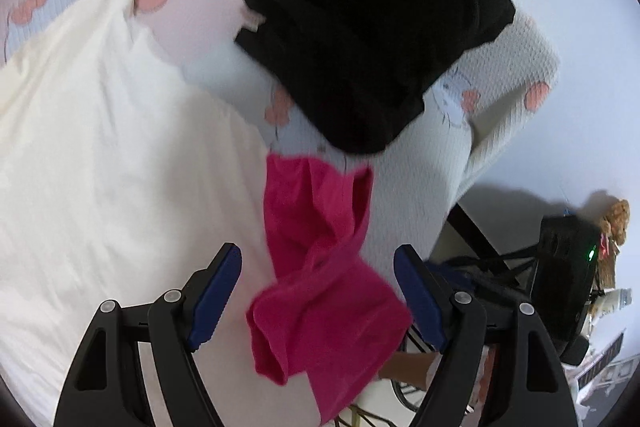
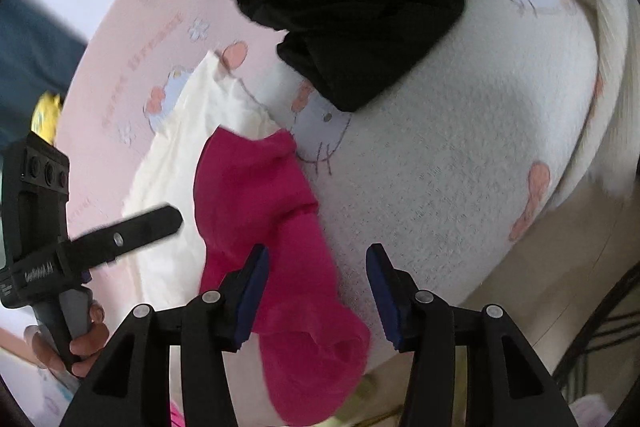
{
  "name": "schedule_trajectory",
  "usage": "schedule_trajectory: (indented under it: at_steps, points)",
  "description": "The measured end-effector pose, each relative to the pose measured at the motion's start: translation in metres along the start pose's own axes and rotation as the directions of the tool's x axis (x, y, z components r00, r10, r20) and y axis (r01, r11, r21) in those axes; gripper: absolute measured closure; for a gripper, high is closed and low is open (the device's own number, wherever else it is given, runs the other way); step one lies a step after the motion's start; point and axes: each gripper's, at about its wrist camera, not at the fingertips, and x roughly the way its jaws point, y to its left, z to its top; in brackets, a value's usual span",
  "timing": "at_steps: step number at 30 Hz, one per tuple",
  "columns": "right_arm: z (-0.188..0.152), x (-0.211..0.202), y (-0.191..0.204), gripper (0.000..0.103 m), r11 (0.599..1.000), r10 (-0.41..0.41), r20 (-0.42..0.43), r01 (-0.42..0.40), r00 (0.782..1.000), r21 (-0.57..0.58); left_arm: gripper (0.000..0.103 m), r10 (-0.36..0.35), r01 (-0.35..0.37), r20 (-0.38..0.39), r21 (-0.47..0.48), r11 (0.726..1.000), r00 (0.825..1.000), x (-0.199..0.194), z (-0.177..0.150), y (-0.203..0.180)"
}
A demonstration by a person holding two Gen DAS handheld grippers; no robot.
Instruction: Fold clothes
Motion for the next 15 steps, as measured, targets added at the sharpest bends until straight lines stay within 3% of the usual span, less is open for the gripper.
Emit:
schedule_trajectory:
  at_steps: [3, 7, 11, 15]
  points:
    - [0.002, 0.002, 0.000, 0.053, 1.000, -0.014, 0.013, 0.014, 1.000, 0.019, 0.026, 0.027, -0.027, 0.037, 0.014, 1.000, 0.999, 0.004, 0.004, -0.003]
    - [0.003, 0.008, 0.011, 0.053, 0.998, -0.067, 0.005, 0.067, 0.998, -0.020, 0.026, -0.019, 0.022, 0.089, -0.031, 0.999, 0.996, 0.019, 0.000, 0.000]
    - [0.002, 0.027, 0.024, 0.053, 0.990, -0.127, -0.020, 0.125, 0.992, -0.067, 0.026, -0.056, 0.061, 0.090, -0.064, 0.996, 0.994, 0.040, -0.006, 0.001]
    - [0.003, 0.044, 0.033, 0.053, 0.989, -0.134, -0.029, 0.132, 0.991, -0.073, 0.038, -0.054, 0.059, 0.092, -0.058, 0.997, 0.994, 0.050, -0.011, 0.006]
